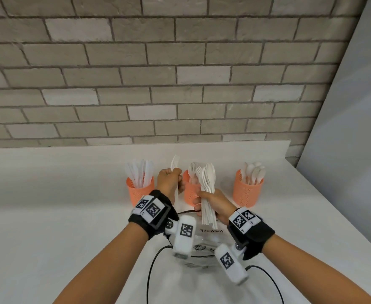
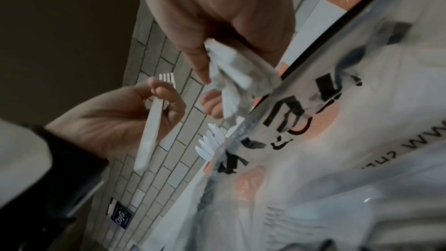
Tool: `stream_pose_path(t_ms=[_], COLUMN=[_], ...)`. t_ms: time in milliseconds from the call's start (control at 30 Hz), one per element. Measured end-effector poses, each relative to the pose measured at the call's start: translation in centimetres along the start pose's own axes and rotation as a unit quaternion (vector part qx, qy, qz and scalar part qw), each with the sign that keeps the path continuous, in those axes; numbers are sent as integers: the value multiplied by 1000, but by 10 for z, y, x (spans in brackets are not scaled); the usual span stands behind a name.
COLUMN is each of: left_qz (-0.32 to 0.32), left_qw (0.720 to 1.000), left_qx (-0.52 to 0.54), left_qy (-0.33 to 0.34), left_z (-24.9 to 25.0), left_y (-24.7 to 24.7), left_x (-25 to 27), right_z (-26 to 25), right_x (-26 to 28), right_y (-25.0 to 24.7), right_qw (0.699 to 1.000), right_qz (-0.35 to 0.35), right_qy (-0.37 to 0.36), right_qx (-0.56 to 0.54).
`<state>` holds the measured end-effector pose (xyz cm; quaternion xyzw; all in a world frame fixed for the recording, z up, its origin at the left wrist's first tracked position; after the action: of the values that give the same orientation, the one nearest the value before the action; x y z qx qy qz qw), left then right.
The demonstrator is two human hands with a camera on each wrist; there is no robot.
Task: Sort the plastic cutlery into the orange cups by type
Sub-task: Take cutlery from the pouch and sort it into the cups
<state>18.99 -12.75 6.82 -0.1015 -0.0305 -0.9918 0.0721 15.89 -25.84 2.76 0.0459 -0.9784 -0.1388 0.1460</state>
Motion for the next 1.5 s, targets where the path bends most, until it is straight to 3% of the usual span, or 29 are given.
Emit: stream_pose_path(t_ms=[200, 300, 400, 567, 733, 867, 1100, 1267, 1400, 1500], left_qz=[-76, -73, -78, -102, -75, -11, 96, 88, 86, 45], left_qw=[983, 983, 991, 988, 992, 999, 995, 991, 995, 997], left_qx=[-167, -161, -106, -111, -93, -48, 7, 93, 12, -43], left_qy=[29, 49, 35, 26, 32, -8, 11, 28, 54, 39], left_z=[-6, -11, -17, -20, -20, -22, 0, 10, 3, -8], left_y=[29, 37, 41, 47, 47, 36, -2, -22, -26, -16], left_x=[27, 34, 37, 35, 24, 11, -7, -6, -2, 4], right_z=[0, -3, -3, -2, -5, -1, 11, 5, -2, -8], right_x=[4, 5, 6, 11, 17, 22, 24, 22, 18, 19], right_y=[-3, -4, -5, -12, -12, -8, -6, -12, -16, -8], right_qw=[999, 996, 994, 995, 996, 996, 997, 1000, 998, 997], right_qz=[34, 47, 54, 54, 23, -3, -28, -9, 0, -27], right_qy=[-38, -56, -63, -62, -63, -51, -8, 2, -8, -13], right_qx=[12, 51, 67, 57, 52, 76, 73, -2, -56, -69])
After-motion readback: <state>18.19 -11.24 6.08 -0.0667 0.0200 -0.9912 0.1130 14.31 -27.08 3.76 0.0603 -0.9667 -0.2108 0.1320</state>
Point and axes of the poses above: each hand's wrist, its own x-axis away from the middle knuckle, its own y-axis out of the palm, z = x × y, the point moved 7 cm from there along -x, towards the middle knuckle, and after that the axes turned 9 degrees about -x, right-handed, at the moved point
